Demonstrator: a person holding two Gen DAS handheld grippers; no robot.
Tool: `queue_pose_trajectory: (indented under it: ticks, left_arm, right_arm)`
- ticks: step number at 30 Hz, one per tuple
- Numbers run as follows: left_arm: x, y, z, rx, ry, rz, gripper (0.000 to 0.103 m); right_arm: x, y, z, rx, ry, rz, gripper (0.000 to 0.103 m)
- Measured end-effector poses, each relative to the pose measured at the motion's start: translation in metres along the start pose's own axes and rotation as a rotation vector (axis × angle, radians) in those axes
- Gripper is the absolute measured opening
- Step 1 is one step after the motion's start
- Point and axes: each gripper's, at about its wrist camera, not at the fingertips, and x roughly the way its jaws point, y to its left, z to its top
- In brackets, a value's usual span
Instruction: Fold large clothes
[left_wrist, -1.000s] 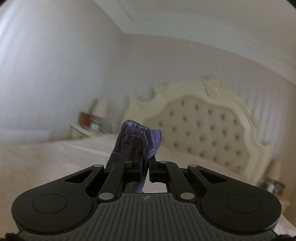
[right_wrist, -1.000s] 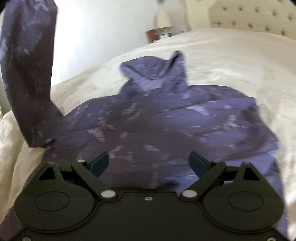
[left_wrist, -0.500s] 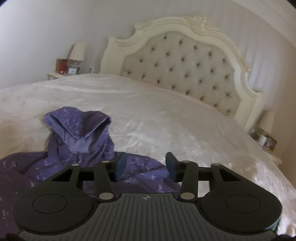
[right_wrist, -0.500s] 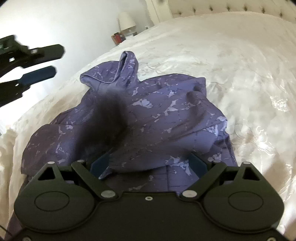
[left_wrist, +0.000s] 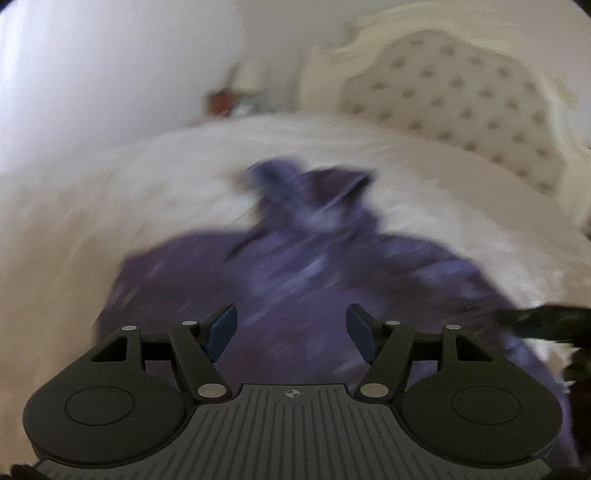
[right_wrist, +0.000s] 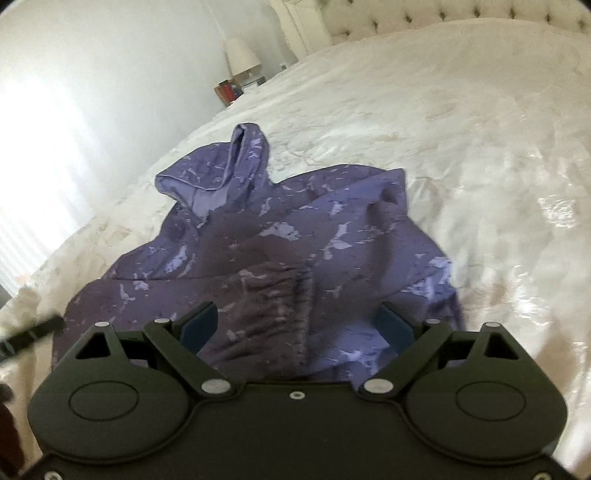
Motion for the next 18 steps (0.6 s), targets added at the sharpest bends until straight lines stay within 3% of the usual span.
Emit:
queue_pose_trajectory:
  ticks: [3, 7, 9, 11, 13, 18]
  left_arm:
    - [0.014, 0.026, -0.018, -0.047, 0.081, 0.076, 0.063]
    - [0.027, 0.036, -0.035, -0.021, 0.107, 0.082, 0.064]
    - [0.027, 0.033, -0.033, -0.023, 0.105, 0.085, 0.065]
    - [0.028, 0.033, -0.031, -0.036, 0.105, 0.082, 0.066]
    - [0.024, 0.034, -0.033, -0.043, 0.098, 0.083, 0.066]
    - [-0.001, 0.039, -0.031, -0.092, -0.004, 0.058, 0.067]
  right_arm:
    - [0.008, 0.006, -0.001, -0.003, 0.021, 0.018, 0.093]
    - [0.020, 0.013, -0.004, -0.009, 0.057, 0.034, 0.086]
    - [0.024, 0.017, -0.005, -0.011, 0.070, 0.029, 0.077]
    - [0.026, 0.023, -0.004, -0.018, 0.074, -0.014, 0.055]
    - [0.027, 0.029, -0.001, -0.039, 0.081, -0.042, 0.042]
    - [0.000, 0.049, 0.025, -0.098, 0.003, 0.047, 0.029]
